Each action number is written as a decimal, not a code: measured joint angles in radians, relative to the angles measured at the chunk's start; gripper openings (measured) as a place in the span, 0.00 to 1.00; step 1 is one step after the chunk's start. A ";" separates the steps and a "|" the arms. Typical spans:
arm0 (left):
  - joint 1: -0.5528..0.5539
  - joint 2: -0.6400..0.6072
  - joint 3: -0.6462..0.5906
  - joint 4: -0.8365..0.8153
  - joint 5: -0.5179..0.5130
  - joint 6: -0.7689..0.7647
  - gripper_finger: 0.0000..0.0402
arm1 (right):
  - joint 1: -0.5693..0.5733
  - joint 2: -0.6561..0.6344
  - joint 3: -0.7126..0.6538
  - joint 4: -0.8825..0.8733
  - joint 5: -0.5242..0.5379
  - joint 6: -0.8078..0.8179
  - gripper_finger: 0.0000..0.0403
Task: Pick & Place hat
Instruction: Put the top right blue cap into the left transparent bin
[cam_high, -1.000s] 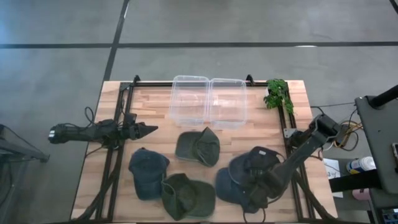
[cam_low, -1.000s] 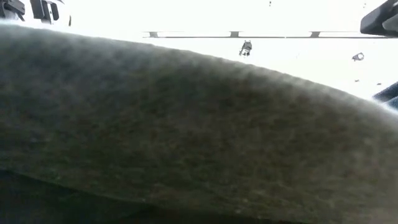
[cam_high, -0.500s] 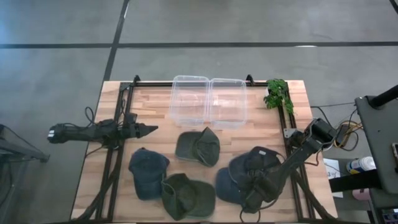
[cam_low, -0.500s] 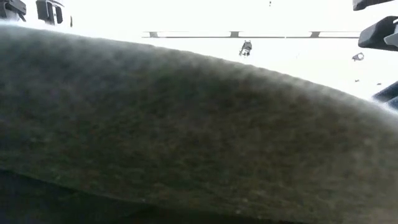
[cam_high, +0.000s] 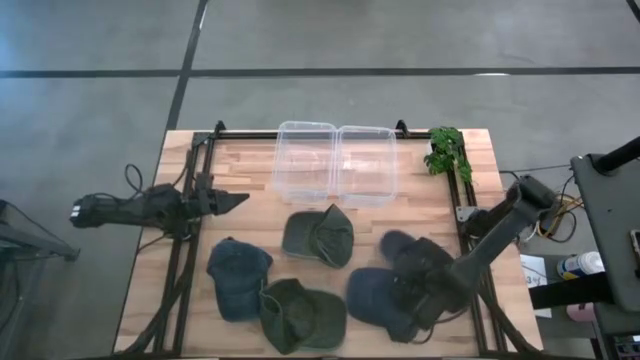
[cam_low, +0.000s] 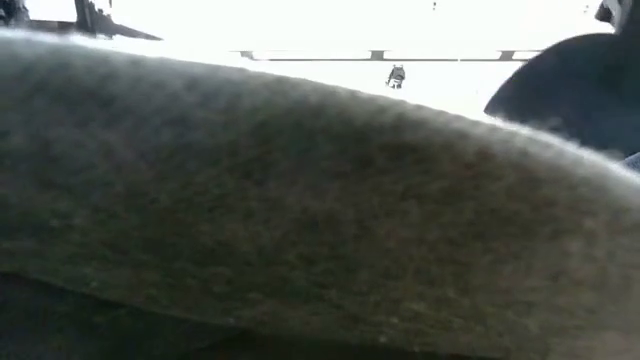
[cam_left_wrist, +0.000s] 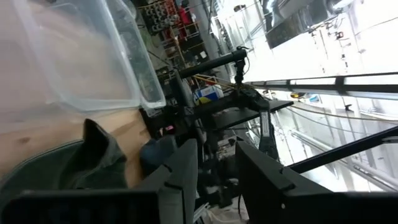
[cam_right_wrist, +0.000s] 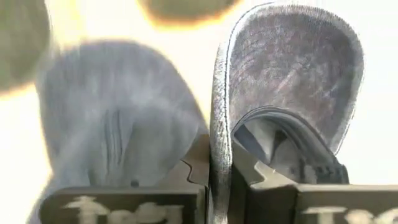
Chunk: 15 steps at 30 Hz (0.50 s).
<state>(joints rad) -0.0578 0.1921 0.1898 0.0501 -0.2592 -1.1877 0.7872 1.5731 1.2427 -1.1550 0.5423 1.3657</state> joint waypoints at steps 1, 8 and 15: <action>0.000 0.016 0.012 0.001 0.006 -0.007 0.26 | 0.004 -0.037 -0.004 -0.001 0.037 0.036 0.04; -0.003 0.148 0.061 0.108 0.036 -0.020 0.26 | 0.042 -0.287 -0.049 0.092 0.295 0.144 0.03; -0.025 0.339 0.097 0.386 0.130 0.008 0.26 | 0.064 -0.460 -0.139 0.308 0.455 -0.020 0.03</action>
<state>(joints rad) -0.0825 0.5313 0.2873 0.4360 -0.1291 -1.1799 0.8513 1.1129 1.1039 -0.8467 0.9976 1.3454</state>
